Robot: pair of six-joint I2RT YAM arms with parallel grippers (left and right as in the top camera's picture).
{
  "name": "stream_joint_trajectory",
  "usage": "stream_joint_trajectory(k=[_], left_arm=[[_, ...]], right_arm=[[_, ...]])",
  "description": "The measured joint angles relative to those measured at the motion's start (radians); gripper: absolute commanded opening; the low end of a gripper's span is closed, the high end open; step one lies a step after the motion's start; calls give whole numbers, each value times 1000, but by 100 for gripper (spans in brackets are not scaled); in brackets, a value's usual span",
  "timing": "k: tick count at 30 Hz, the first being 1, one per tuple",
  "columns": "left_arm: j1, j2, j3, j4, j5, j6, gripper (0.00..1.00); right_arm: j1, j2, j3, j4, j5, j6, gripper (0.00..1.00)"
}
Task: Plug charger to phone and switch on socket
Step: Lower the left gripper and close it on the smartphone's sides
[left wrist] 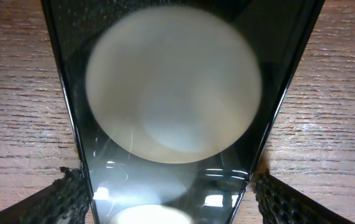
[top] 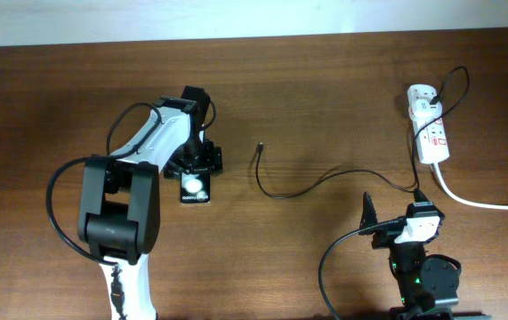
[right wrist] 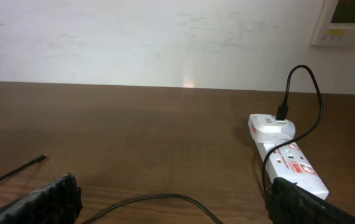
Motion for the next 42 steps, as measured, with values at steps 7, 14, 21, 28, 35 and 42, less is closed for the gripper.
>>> stream_joint_trajectory(k=[7,14,21,28,35,42], left_arm=[[0,0,0,0,-2,24,90],[0,0,0,0,-8,35,84],[0,0,0,3,-11,46,75],[0,0,0,3,-11,47,75],[0,0,0,5,-11,50,75],[0,0,2,8,-11,50,74]], right_arm=[[0,0,0,0,0,0,99],[0,0,0,0,0,0,99],[0,0,0,0,0,0,99],[0,0,0,0,0,0,99],[0,0,0,0,0,0,99],[0,0,0,0,0,0,99]])
